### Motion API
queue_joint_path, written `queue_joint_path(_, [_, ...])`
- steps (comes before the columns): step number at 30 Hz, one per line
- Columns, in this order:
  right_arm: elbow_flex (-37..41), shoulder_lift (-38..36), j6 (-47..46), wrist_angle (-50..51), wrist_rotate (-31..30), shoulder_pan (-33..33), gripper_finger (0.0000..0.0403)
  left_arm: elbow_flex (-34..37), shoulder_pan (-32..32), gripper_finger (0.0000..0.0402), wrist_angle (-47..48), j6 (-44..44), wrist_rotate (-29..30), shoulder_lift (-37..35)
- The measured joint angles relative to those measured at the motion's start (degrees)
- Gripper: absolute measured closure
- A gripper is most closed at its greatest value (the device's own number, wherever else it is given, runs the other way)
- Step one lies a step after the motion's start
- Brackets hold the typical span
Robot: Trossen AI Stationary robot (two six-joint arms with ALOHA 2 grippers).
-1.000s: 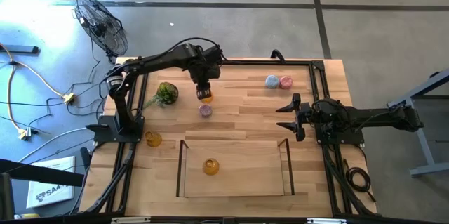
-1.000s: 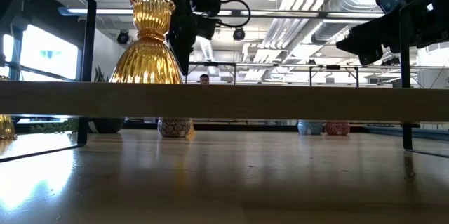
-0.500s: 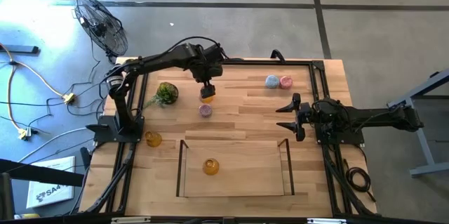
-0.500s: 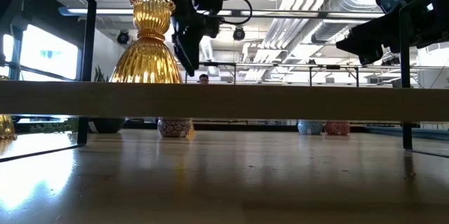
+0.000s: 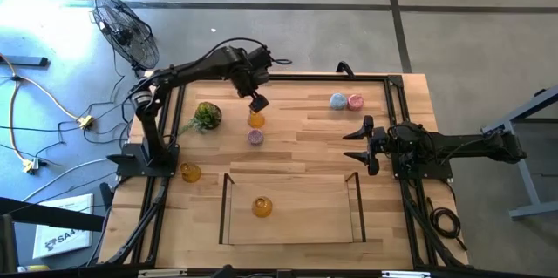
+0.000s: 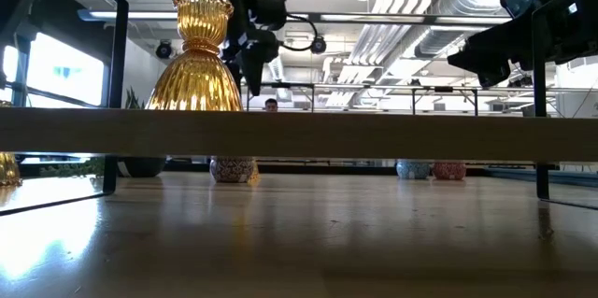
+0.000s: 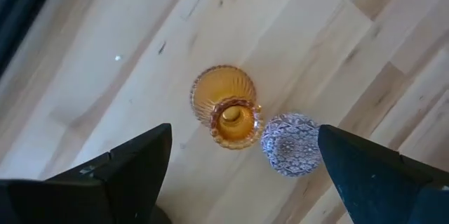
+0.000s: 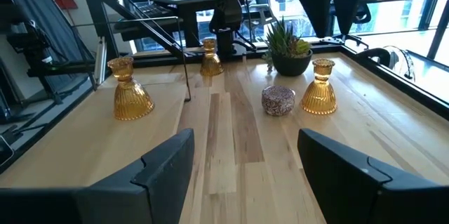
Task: Pick & Place candle stick holders
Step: Put the top gold glass candle holder on the shelf
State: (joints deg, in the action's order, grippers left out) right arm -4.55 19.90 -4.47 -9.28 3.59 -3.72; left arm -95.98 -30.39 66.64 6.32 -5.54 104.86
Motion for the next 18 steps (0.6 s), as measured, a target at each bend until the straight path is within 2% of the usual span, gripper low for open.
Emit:
queue_joint_path(6, [0.0, 0.0, 0.0, 0.0, 0.0, 0.0, 0.0153, 0.1, 0.0, 0.0048, 4.7, -1.7, -0.3, 4.9])
queue_joint_path(13, [0.0, 0.0, 0.3, 0.0, 0.1, 0.0, 0.0153, 0.1, 0.0, 0.0048, 2.2, -3.1, -0.5, 7.5])
queue_joint_path(18, [0.0, 0.0, 0.5, 0.1, 0.1, 0.0, 0.0153, 0.1, 0.0, 0.0048, 1.8, -4.6, -3.4, 8.6])
